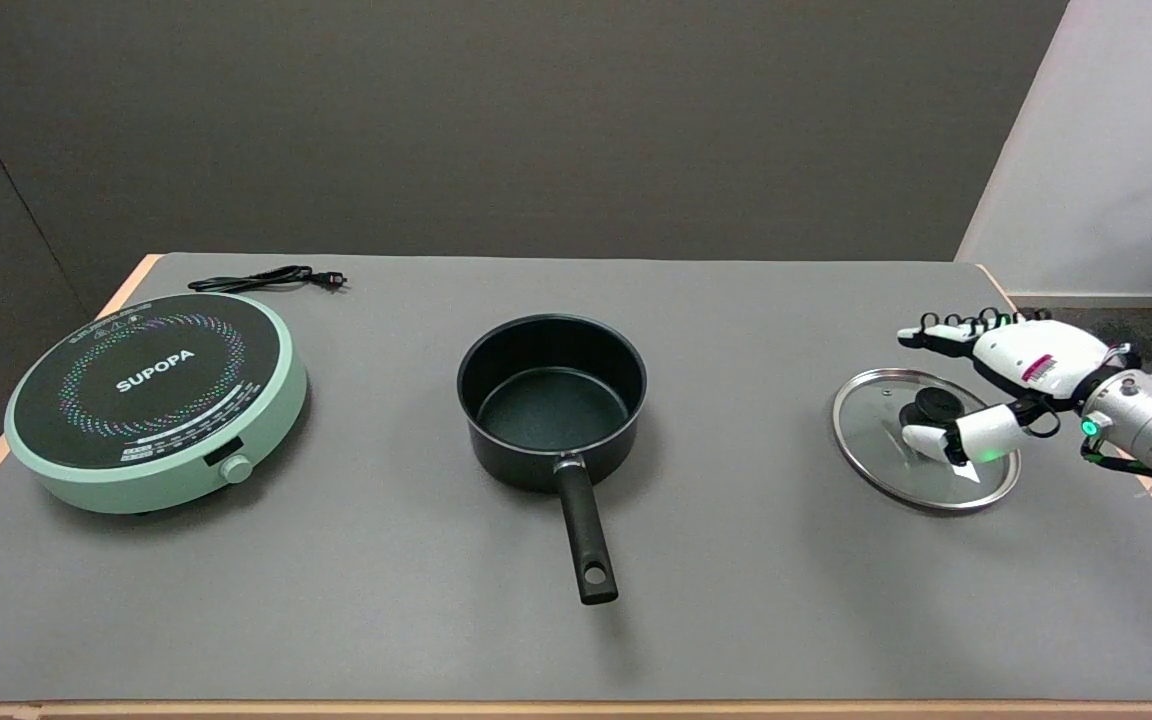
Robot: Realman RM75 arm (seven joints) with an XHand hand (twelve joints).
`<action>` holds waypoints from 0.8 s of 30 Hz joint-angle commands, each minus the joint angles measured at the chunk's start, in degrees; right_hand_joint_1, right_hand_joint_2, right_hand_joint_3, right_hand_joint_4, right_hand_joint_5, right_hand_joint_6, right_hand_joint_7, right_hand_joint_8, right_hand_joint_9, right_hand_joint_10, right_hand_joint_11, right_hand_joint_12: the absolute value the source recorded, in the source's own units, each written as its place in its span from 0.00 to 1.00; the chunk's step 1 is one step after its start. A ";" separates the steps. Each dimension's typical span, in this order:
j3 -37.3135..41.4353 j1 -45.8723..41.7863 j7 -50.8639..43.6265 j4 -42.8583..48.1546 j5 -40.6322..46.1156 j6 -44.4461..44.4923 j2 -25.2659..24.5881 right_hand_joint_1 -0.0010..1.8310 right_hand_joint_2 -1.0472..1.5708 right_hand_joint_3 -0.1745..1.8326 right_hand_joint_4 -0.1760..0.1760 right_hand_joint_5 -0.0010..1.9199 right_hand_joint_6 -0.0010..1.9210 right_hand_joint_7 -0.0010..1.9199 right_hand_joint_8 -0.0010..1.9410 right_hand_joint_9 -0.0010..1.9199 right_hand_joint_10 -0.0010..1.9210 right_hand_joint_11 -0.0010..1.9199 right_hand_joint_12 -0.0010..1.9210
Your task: Pick up the pot lid.
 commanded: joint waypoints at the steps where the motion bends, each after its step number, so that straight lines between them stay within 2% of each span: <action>1: -5.50 5.42 -1.14 4.72 -0.16 -2.73 0.97 0.33 0.57 0.56 0.81 0.17 0.08 0.21 0.08 0.24 0.14 0.15 0.29; 8: -6.42 6.82 -1.31 6.27 -0.16 -3.27 0.61 0.38 0.57 0.58 0.82 0.18 0.08 0.21 0.08 0.25 0.14 0.15 0.29; 14: -8.31 8.79 -5.24 6.87 -0.16 -2.83 0.33 0.40 0.59 0.57 0.82 0.19 0.09 0.24 0.09 0.28 0.15 0.17 0.27; 20: -10.06 11.02 -5.94 7.83 -0.16 -2.02 0.13 0.42 0.61 0.56 0.80 0.23 0.11 0.29 0.11 0.31 0.19 0.17 0.28; 23: -10.38 11.66 -5.94 8.27 0.00 -1.26 -0.11 0.43 0.65 0.52 0.76 0.28 0.17 0.32 0.15 0.33 0.23 0.19 0.27; 24: -10.54 11.90 -5.94 8.35 0.00 -1.07 -0.19 0.43 0.67 0.49 0.74 0.29 0.20 0.31 0.22 0.32 0.29 0.20 0.26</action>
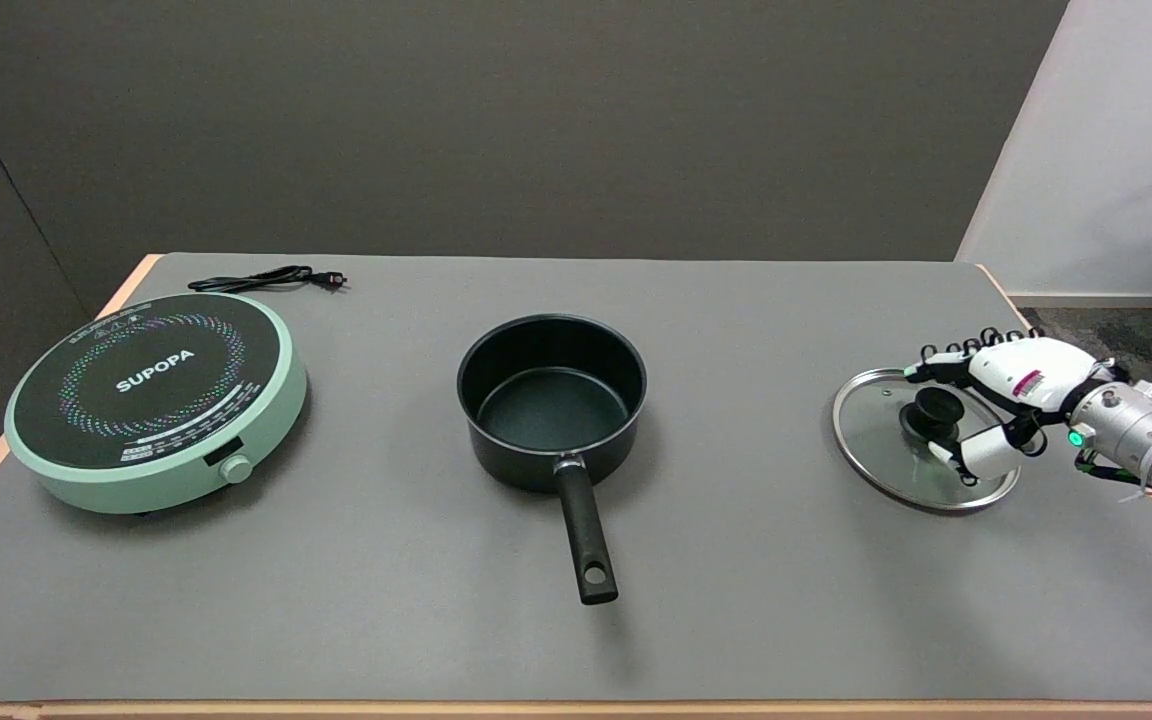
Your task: Pick up the pot lid.
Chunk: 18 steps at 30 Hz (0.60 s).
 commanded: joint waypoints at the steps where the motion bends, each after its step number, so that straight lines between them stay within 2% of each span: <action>1: -4.02 5.01 -2.66 2.85 0.13 1.39 -0.69 0.42 0.68 0.48 0.74 0.29 0.22 0.30 0.26 0.30 0.34 0.20 0.26; 5: -4.42 5.57 -2.66 3.44 0.13 1.87 -0.69 0.42 0.70 0.46 0.70 0.28 0.28 0.27 0.40 0.23 0.52 0.21 0.27; 12: -4.50 5.84 -2.66 4.14 0.76 2.49 -0.69 0.40 0.72 0.45 0.65 0.25 0.41 0.21 0.53 0.20 0.68 0.21 0.31; 17: -5.68 7.15 -2.66 5.04 2.43 3.57 -0.69 0.39 0.74 0.45 0.68 0.24 0.51 0.20 0.63 0.21 0.76 0.22 0.36; 18: -6.00 7.49 -2.66 5.25 2.66 3.80 -0.69 0.42 0.83 0.29 0.79 0.27 0.72 0.21 0.64 0.21 0.79 0.21 0.38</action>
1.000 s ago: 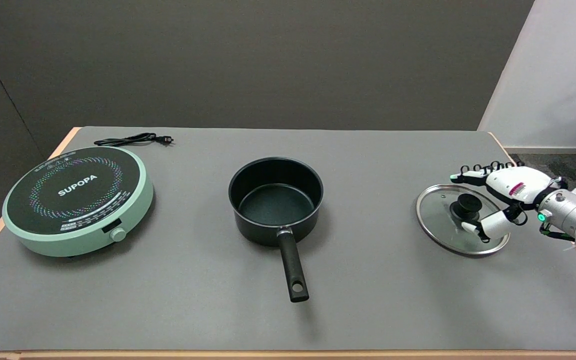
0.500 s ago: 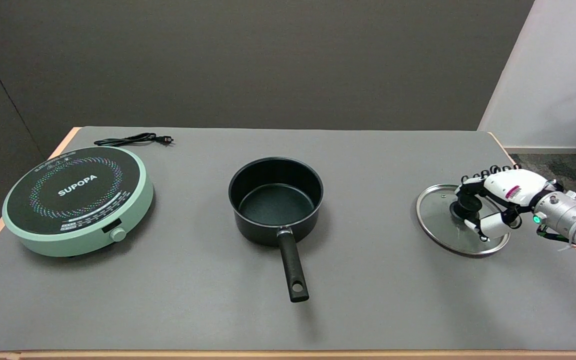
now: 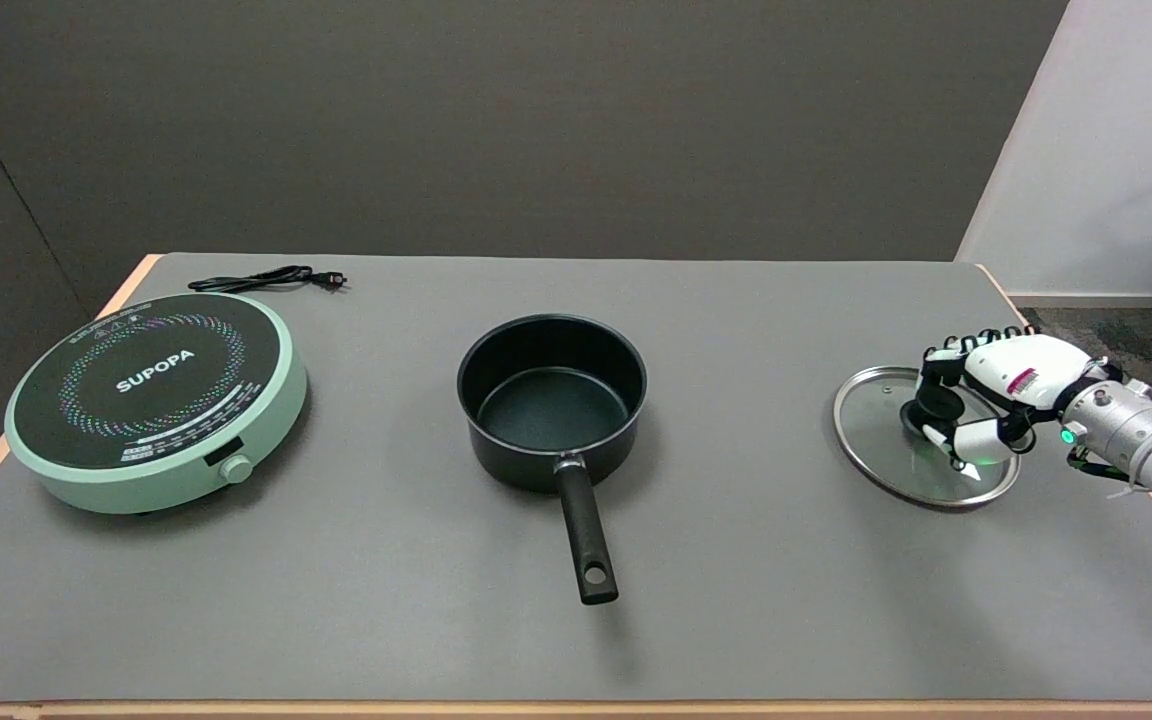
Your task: Pick up the pot lid.
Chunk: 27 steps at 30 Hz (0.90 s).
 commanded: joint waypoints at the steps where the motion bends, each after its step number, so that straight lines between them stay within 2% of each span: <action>1: -2.88 3.47 -0.60 2.60 2.51 2.56 -0.13 0.44 0.88 0.19 0.86 0.29 0.84 0.22 0.66 0.20 0.81 0.21 0.41; 3: -3.65 4.20 -0.60 2.89 2.87 2.64 0.07 0.45 0.87 0.20 0.84 0.30 0.84 0.24 0.68 0.21 0.83 0.20 0.46; 6: -4.63 4.94 -0.60 3.32 3.06 2.96 0.34 0.46 0.86 0.21 0.88 0.31 0.82 0.29 0.70 0.25 0.86 0.18 0.52; 7: -4.93 5.16 -0.60 3.44 3.06 3.04 0.38 0.49 0.86 0.21 0.80 0.31 0.81 0.32 0.72 0.26 0.87 0.18 0.54; 8: -5.15 5.47 -0.60 3.56 3.06 3.08 0.38 0.60 0.86 0.20 0.43 0.29 0.80 0.36 0.82 0.26 0.88 0.17 0.57; 9: -5.27 5.66 -0.60 3.64 3.06 3.08 0.38 0.60 0.88 0.17 0.41 0.28 0.80 0.37 0.82 0.29 0.87 0.18 0.54; 12: -5.92 6.27 -0.60 3.84 3.06 3.08 0.38 0.61 0.85 0.21 0.38 0.29 0.79 0.39 0.79 0.29 0.90 0.16 0.61; 19: -6.26 7.35 -0.12 3.83 3.32 3.08 0.38 0.63 0.85 0.20 0.32 0.31 0.77 0.43 0.73 0.34 0.90 0.17 0.62; 27: -4.65 7.58 -0.56 3.23 9.19 5.61 0.38 0.64 0.84 0.20 0.30 0.32 0.76 0.44 0.71 0.35 0.91 0.17 0.67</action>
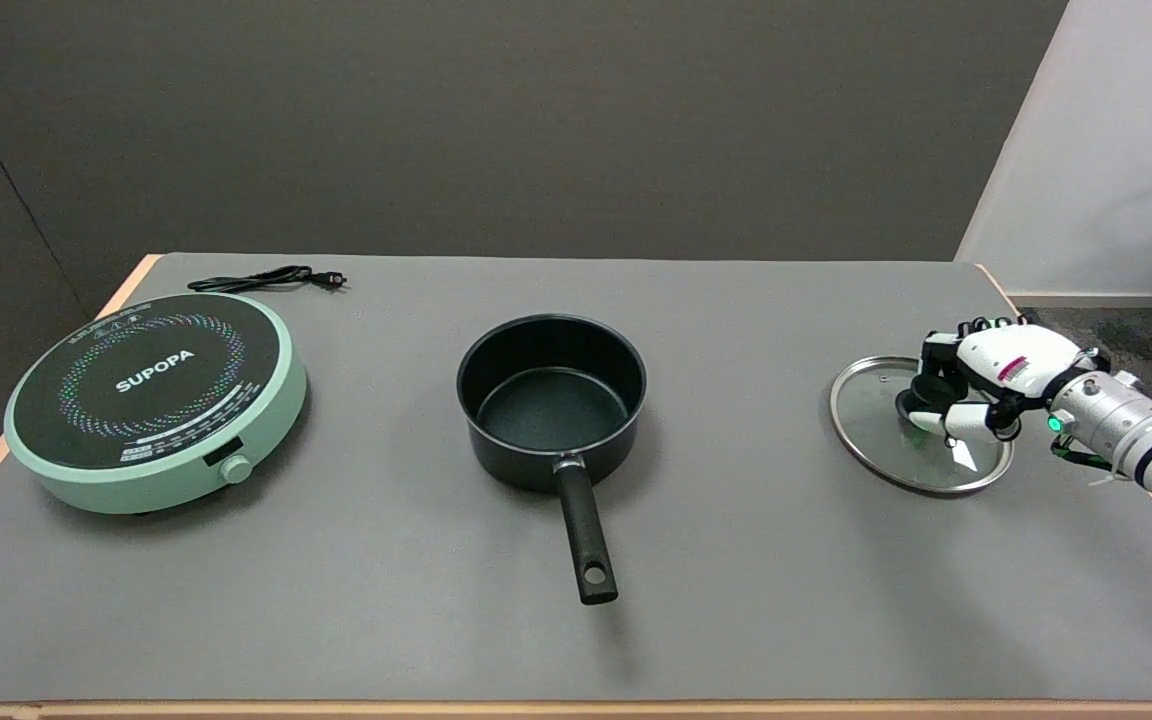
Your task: Pick up the pot lid.
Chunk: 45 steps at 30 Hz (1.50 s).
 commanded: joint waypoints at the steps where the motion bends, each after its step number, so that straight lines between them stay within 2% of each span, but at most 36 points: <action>1: 0.67 1.96 -0.25 -0.13 6.72 3.44 0.13 0.64 0.84 0.20 0.30 0.32 0.76 0.44 0.70 0.35 0.91 0.18 0.68; 9: 5.28 0.94 -0.25 -1.72 7.29 4.98 -0.47 0.64 0.83 0.20 0.29 0.33 0.75 0.45 0.69 0.35 0.92 0.17 0.70; 16: 8.53 1.47 -0.25 -2.16 11.58 6.16 -0.20 0.65 0.83 0.20 0.27 0.34 0.74 0.46 0.68 0.36 0.91 0.20 0.70; 20: 8.86 3.53 0.16 -2.91 11.71 5.23 0.75 0.65 0.82 0.21 0.33 0.35 0.72 0.48 0.65 0.38 0.89 0.24 0.68; 26: 5.37 10.24 0.31 -4.38 11.66 3.59 3.14 0.65 0.81 0.23 0.31 0.36 0.72 0.49 0.63 0.41 0.88 0.26 0.70; 32: -3.95 19.24 0.57 -7.19 11.71 0.23 7.65 0.66 0.80 0.23 0.29 0.37 0.70 0.51 0.60 0.43 0.86 0.29 0.72; 37: -5.92 20.01 3.37 -11.54 11.71 -1.44 12.22 0.66 0.80 0.23 0.31 0.38 0.69 0.51 0.59 0.45 0.85 0.30 0.71; 45: -5.12 20.00 11.77 -18.43 11.71 -4.01 14.43 0.66 0.80 0.23 0.31 0.38 0.69 0.51 0.59 0.45 0.85 0.31 0.71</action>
